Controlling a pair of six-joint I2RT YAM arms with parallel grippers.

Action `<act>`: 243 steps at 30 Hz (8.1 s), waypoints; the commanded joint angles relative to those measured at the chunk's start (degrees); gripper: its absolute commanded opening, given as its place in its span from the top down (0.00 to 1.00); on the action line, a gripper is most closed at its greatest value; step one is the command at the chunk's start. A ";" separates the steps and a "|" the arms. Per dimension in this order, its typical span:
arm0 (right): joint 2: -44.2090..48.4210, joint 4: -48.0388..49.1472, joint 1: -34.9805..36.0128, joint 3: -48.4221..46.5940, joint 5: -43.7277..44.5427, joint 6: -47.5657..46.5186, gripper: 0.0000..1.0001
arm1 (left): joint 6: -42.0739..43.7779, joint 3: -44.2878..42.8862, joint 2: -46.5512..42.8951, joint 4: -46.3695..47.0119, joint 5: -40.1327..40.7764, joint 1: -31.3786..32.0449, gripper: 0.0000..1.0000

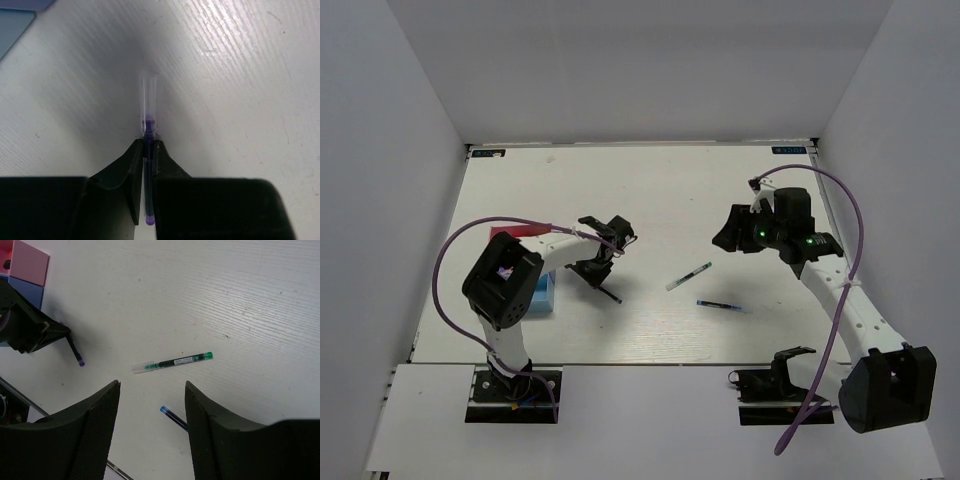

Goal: Sort the stationery into containers
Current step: Pick up the pen from the center of the board, then place the pen in the storage box, then pick up the pen from the center of the board, then place the pen in the storage box, then move the pen to the center of the board.

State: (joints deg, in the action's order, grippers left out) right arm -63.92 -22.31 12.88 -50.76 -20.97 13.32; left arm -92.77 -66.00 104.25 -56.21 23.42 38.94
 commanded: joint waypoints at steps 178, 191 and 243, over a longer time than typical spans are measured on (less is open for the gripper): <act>-41.64 -32.62 13.75 -27.63 -10.05 -85.40 1.00 | 70.62 11.15 -64.08 -2.59 -18.23 0.35 0.62; -43.83 -27.36 22.25 -43.97 -20.51 -63.79 1.00 | 75.10 2.29 -61.28 -3.12 -21.75 0.26 0.64; -71.70 4.55 49.43 -73.96 -11.30 -25.72 0.77 | 76.78 -2.82 -60.74 1.63 -33.08 0.35 1.00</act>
State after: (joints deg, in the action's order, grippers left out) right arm -140.94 -17.12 62.37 -125.51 -34.17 -12.71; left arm -15.94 -68.49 43.66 -54.85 -8.58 39.13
